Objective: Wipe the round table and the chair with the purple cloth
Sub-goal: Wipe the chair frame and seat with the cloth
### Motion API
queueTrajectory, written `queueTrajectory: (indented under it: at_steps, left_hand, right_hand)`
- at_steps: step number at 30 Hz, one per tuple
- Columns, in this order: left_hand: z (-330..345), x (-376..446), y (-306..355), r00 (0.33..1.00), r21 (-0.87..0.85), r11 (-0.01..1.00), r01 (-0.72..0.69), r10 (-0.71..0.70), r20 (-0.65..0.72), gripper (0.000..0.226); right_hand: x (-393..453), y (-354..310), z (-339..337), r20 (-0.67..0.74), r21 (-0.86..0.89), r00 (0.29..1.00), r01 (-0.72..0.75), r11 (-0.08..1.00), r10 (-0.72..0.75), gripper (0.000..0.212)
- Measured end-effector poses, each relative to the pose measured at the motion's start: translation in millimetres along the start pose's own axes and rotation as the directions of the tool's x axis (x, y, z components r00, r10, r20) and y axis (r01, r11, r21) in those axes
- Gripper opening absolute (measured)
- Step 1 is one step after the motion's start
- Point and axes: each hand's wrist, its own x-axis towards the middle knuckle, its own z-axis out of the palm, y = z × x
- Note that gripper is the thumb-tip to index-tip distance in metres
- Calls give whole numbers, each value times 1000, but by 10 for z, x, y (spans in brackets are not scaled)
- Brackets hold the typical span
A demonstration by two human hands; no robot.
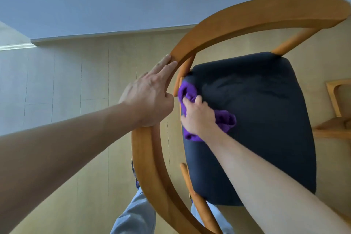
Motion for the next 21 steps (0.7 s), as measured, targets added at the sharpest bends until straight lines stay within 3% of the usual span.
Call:
queueTrajectory:
  at_steps: [3, 5, 6, 8, 10, 12, 14, 17, 21]
  left_hand:
    - [-5, -17, 4, 1000, -24, 1000, 12, -12, -8, 81]
    - [-5, -27, 7, 1000, -40, 999, 13, -14, -26, 79]
    - [-3, -28, 3, 999, -48, 999, 15, -16, -33, 78]
    - [-1, -25, -6, 999, -65, 998, 12, -14, -33, 76]
    - [-1, -14, -16, 999, -80, 997, 4, -7, -38, 76]
    - [-1, -18, -23, 999, -76, 997, 6, -10, -45, 76]
    - [7, -31, -18, 999, -71, 997, 12, -16, -48, 74]
    - [26, -36, -5, 998, -64, 998, 16, -19, -53, 72]
    - [4, -46, 22, 998, -57, 998, 22, -25, -59, 72]
  right_hand:
    - [-427, 17, 73, 214, -86, 943, 277, 957, -254, 34]
    - [-439, 184, -90, 357, 35, 880, 323, 946, -314, 36]
    - [-363, 281, -202, 355, 95, 882, 297, 950, -311, 39]
    - [-88, 492, -412, 206, 163, 949, 208, 964, -239, 49]
    - [243, 712, -586, 37, 212, 998, 36, 977, -44, 58]
    - [507, 840, -607, 4, 275, 982, -182, 944, 189, 60]
    - [512, 750, -489, 38, 266, 963, -267, 926, 267, 60]
    - [100, 367, -194, 37, 135, 991, -134, 982, 130, 57]
    - [-344, 270, -110, 207, 16, 959, 193, 981, -192, 60]
